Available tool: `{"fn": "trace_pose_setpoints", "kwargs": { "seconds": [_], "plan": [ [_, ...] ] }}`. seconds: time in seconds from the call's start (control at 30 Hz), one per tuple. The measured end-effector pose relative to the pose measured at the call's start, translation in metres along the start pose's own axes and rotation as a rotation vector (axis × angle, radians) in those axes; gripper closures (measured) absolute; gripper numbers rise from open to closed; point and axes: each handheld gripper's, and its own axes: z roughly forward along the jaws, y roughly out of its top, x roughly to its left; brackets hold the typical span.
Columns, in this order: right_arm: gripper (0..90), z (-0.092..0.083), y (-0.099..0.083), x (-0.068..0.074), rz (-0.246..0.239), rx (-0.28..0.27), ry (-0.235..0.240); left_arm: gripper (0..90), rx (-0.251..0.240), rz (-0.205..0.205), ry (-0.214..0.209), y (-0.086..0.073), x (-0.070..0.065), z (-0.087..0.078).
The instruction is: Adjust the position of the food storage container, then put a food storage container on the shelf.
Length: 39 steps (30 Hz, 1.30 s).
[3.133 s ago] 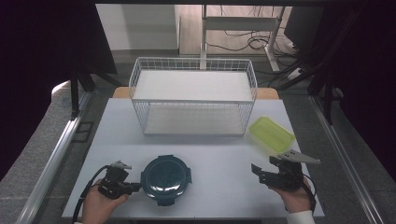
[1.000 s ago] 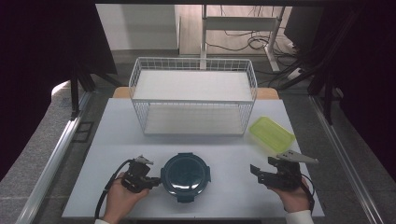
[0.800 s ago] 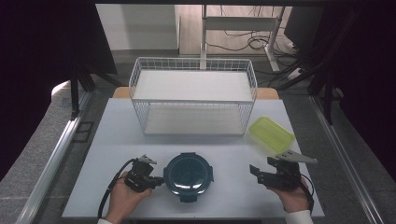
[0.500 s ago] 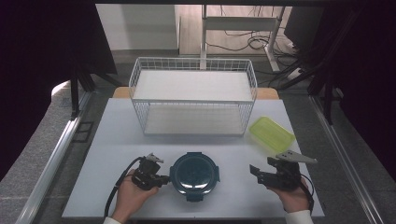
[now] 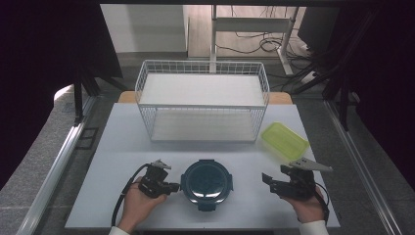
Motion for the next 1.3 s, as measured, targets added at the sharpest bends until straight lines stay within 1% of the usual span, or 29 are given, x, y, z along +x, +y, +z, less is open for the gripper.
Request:
{"fn": "trace_pose_setpoints", "kwargs": {
  "seconds": [0.03,0.1,0.13,0.17,0.27,0.3,0.33,0.4,0.5,0.53,0.57,0.6,0.63,0.73,0.77,0.83,0.9,1.03,1.17,1.23,1.27,1.3],
  "plan": [
    [21.4,0.000,0.000,0.000,0.000,0.000,0.000,90.0,0.000,0.000,0.000,0.000,0.000,0.000],
    [21.4,0.000,0.000,-0.001,0.002,0.001,0.000,90.0,-0.020,0.000,0.009,-0.002,0.004,-0.006],
    [21.4,0.001,0.000,-0.001,0.004,0.001,0.001,90.0,-0.041,-0.008,0.014,-0.003,0.005,-0.010],
    [21.4,0.001,0.000,-0.001,0.004,-0.001,0.001,90.0,-0.056,-0.006,0.018,-0.004,0.007,-0.014],
    [21.4,0.003,0.000,0.001,0.007,-0.003,0.009,89.6,-0.118,-0.019,0.016,-0.007,0.012,-0.023],
    [21.6,0.004,0.000,0.003,0.032,-0.010,0.030,88.7,-0.131,-0.017,0.014,-0.008,0.014,-0.026],
    [21.6,0.004,0.000,0.003,0.032,-0.010,0.030,88.7,-0.142,-0.017,0.009,-0.009,0.014,-0.029],
    [21.7,0.009,0.001,0.007,0.040,-0.004,0.058,88.0,-0.150,-0.007,0.001,-0.011,0.015,-0.033],
    [21.7,0.013,0.001,0.016,0.006,0.013,0.076,84.5,-0.165,0.000,-0.007,-0.012,0.016,-0.038],
    [21.7,0.014,0.001,0.019,-0.001,0.012,0.082,82.0,-0.174,0.000,-0.006,-0.012,0.017,-0.040],
    [21.7,0.014,0.001,0.020,-0.008,0.013,0.090,76.8,-0.184,-0.003,0.002,-0.012,0.017,-0.040],
    [21.6,0.015,0.000,0.022,-0.016,0.016,0.096,68.3,-0.196,-0.009,0.014,-0.012,0.016,-0.041],
    [21.5,0.015,0.000,0.023,-0.022,0.019,0.102,63.1,-0.209,-0.017,0.025,-0.011,0.016,-0.041],
    [21.4,0.013,-0.002,0.025,-0.036,0.023,0.112,45.3,-0.225,-0.034,0.048,-0.010,0.012,-0.041],
    [21.3,0.012,-0.002,0.025,-0.037,0.021,0.112,40.8,-0.233,-0.036,0.054,-0.009,0.010,-0.041],
    [21.3,0.011,-0.002,0.025,-0.034,0.014,0.115,35.0,-0.243,-0.039,0.058,-0.008,0.008,-0.042],
    [21.2,0.010,-0.002,0.024,-0.030,0.015,0.120,32.0,-0.255,-0.045,0.064,-0.009,0.007,-0.043],
    [20.3,0.011,-0.002,0.025,-0.024,0.021,0.130,24.6,-0.260,-0.065,0.063,-0.011,0.008,-0.046],
    [19.5,0.013,0.000,0.030,-0.023,0.036,0.162,15.7,-0.252,-0.103,0.060,-0.010,0.009,-0.047],
    [18.1,0.017,-0.001,0.034,-0.024,0.069,0.181,12.8,-0.258,-0.114,0.036,-0.009,0.009,-0.047],
    [18.1,0.017,-0.001,0.034,-0.024,0.069,0.181,12.8,-0.252,-0.115,0.022,-0.008,0.009,-0.047],
    [17.6,0.018,-0.002,0.035,-0.020,0.077,0.190,12.4,-0.248,-0.117,0.006,-0.008,0.009,-0.046]
  ]
}}
